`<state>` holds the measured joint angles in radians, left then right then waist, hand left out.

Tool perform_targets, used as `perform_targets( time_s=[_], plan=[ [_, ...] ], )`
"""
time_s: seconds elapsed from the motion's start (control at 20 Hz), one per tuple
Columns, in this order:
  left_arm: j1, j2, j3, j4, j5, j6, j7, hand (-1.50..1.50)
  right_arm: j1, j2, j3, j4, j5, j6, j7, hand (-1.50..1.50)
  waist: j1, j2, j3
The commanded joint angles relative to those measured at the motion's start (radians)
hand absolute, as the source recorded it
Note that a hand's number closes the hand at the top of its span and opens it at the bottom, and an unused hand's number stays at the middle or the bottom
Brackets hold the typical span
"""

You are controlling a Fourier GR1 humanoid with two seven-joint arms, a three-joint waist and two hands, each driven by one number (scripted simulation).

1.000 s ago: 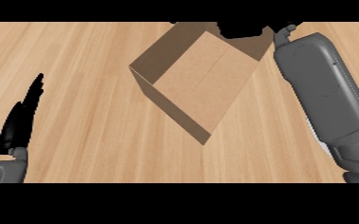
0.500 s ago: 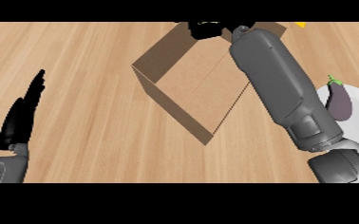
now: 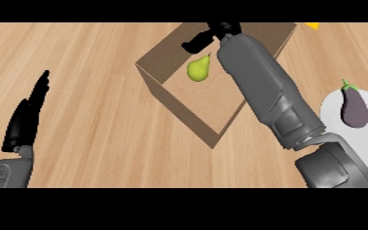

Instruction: Pick the pear from the plate and place it in the cardboard box

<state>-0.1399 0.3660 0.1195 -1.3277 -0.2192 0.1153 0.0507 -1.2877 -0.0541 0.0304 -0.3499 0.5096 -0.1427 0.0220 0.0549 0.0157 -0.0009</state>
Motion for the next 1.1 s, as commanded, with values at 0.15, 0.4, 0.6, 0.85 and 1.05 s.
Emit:
perform_targets(
  time_s=[0.15,0.4,0.6,0.85,1.05],
  plan=[
    [-0.011,-0.009,0.004,0.007,-0.002,-0.001,-0.012,0.0,-0.029,0.025,-0.072,0.088,-0.03,-0.095,-0.134,-1.5,0.008,0.01,0.001],
    [0.006,0.0,0.01,-0.013,0.001,-0.014,0.003,0.0,-0.032,-0.033,-0.171,0.042,-0.119,-0.106,-0.234,-1.5,-0.005,0.001,0.001],
    [-0.002,0.009,0.019,0.007,-0.004,-0.015,-0.01,0.0,-0.003,-0.063,-0.261,0.037,-0.197,-0.13,-0.312,-1.5,-0.005,0.003,0.002],
    [0.029,-0.005,0.017,-0.027,-0.011,-0.006,0.024,0.0,0.068,-0.152,-0.317,0.008,-0.265,-0.008,-0.379,-1.5,-0.034,-0.009,0.002],
    [-0.026,0.005,0.038,0.043,-0.004,-0.018,0.012,0.0,0.064,-0.256,-0.361,0.033,-0.299,0.058,-0.382,-1.5,-0.032,-0.004,0.001]
  ],
)
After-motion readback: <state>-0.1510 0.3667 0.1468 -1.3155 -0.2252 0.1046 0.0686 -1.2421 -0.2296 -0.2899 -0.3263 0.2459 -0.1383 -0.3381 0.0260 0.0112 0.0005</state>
